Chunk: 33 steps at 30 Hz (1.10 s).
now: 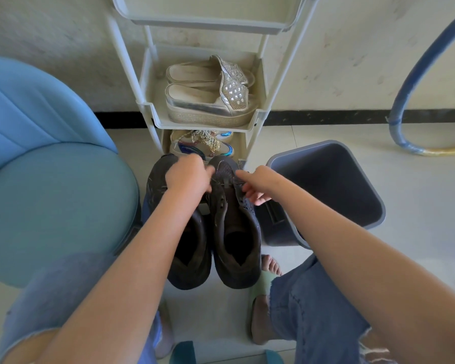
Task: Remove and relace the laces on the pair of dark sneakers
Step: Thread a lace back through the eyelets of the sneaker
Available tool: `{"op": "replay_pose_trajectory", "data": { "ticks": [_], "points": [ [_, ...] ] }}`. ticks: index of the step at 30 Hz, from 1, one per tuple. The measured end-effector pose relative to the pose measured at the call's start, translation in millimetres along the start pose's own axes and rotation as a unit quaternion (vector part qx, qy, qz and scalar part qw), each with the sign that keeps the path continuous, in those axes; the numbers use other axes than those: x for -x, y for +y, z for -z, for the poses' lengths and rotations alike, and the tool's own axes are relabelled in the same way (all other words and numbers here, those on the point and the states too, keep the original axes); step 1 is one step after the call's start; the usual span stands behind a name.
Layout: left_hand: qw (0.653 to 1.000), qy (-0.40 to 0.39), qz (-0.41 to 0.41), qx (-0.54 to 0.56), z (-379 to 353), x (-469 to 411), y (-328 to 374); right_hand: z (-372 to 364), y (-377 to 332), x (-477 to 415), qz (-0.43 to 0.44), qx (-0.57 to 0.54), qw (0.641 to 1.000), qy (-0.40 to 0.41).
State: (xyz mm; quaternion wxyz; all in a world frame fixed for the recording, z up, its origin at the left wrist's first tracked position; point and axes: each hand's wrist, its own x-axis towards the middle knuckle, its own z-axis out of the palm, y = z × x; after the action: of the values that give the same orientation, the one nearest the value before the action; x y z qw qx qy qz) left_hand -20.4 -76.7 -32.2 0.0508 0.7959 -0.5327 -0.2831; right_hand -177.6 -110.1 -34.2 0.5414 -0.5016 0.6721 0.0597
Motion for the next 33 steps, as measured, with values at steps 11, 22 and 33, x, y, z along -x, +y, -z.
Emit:
{"op": "replay_pose_trajectory", "data": {
  "ticks": [11,22,33],
  "points": [
    [0.976,0.027,-0.019,0.215,4.4,-0.8,3.3,-0.7,-24.3,10.1,0.101,-0.463,0.881,-0.002],
    [0.770,0.101,-0.144,0.613,75.5,18.7,16.9,43.4,-56.4,57.2,0.316,-0.361,0.877,0.009],
    [0.836,-0.102,-0.229,0.487,65.2,30.5,28.5,34.3,-71.5,68.5,0.382,-0.264,0.884,0.052]
  ]
}}
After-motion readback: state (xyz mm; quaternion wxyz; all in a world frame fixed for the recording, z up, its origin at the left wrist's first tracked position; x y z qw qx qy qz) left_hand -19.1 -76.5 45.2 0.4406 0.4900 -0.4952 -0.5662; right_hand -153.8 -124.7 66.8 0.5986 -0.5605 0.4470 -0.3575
